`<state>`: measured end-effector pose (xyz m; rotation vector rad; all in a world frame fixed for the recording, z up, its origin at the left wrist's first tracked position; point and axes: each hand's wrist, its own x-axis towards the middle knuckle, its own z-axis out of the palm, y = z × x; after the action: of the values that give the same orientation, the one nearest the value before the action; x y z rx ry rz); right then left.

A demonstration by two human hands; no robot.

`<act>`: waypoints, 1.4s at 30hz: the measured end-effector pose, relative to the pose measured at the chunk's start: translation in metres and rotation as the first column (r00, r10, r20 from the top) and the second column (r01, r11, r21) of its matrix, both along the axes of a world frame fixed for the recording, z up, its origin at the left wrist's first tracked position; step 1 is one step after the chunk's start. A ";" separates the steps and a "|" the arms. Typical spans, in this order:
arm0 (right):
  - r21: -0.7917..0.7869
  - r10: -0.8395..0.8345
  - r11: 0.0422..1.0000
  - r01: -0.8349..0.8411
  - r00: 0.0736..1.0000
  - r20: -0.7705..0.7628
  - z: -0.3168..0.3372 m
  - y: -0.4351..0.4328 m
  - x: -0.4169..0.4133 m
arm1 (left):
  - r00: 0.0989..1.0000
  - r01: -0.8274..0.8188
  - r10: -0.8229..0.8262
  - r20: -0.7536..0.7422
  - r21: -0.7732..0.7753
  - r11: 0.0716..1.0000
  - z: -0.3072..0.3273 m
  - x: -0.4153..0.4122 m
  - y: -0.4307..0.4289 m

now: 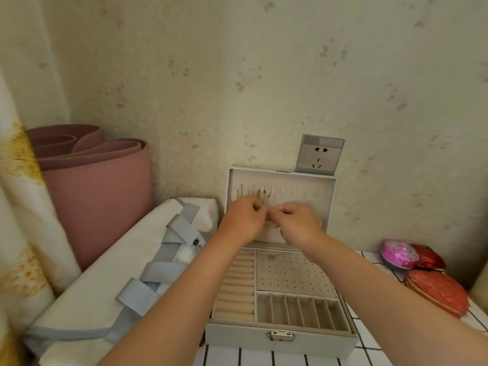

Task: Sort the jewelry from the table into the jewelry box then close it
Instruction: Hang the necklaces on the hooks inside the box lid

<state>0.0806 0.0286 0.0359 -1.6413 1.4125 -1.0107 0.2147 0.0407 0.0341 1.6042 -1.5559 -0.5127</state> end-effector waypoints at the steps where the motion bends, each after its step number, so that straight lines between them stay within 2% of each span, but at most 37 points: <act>1: 0.070 0.031 0.997 -0.035 0.998 0.057 0.000 0.004 0.000 | 1.000 0.021 -0.021 -0.019 0.011 1.000 -0.001 0.001 0.004; 4: 0.253 0.049 0.961 -0.109 0.971 0.234 0.003 0.015 0.000 | 0.990 0.116 -0.111 -0.088 0.056 0.992 -0.003 0.006 0.016; 6: 0.302 0.071 0.940 -0.159 0.957 0.282 0.004 0.019 0.001 | 0.968 0.218 -0.198 -0.157 0.120 0.969 -0.002 0.007 0.025; 12: 0.287 0.048 0.952 -0.109 0.976 0.211 0.008 0.028 -0.001 | 0.950 0.313 -0.311 -0.043 0.200 0.929 0.006 0.012 0.038; 16: 0.266 0.025 0.961 -0.071 0.985 0.170 0.020 0.034 -0.004 | 0.967 0.233 -0.250 0.044 0.234 0.944 0.002 0.011 0.038; 19: 0.209 0.009 0.977 -0.035 0.992 0.124 0.028 0.039 -0.010 | 0.973 0.224 -0.231 0.003 0.233 0.946 -0.003 0.003 0.037; 23: 0.144 0.022 0.989 -0.037 0.994 0.106 0.035 0.042 -0.017 | 0.948 0.298 -0.262 -0.180 0.220 0.929 0.001 -0.015 0.041; 26: 0.141 0.037 0.989 -0.048 0.996 0.081 0.038 0.044 -0.021 | 0.930 0.321 -0.258 -0.262 0.239 0.916 0.003 -0.020 0.043; 32: 0.143 0.050 0.988 -0.056 0.998 0.045 0.034 0.044 -0.025 | 0.944 0.245 -0.177 -0.278 0.234 0.941 0.006 -0.014 0.045; 38: 0.134 0.065 0.988 -0.076 0.994 0.084 0.030 0.043 -0.023 | 0.917 0.338 -0.256 -0.305 0.258 0.905 0.009 -0.011 0.052; 42: 0.141 0.057 0.988 -0.066 0.996 0.066 0.030 0.043 -0.023 | 0.908 0.339 -0.260 -0.330 0.211 0.917 0.009 -0.009 0.052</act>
<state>0.0577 0.0713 0.0663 -1.5264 1.3534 -0.8963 0.2053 0.0931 0.0434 1.3968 -1.5580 -1.1222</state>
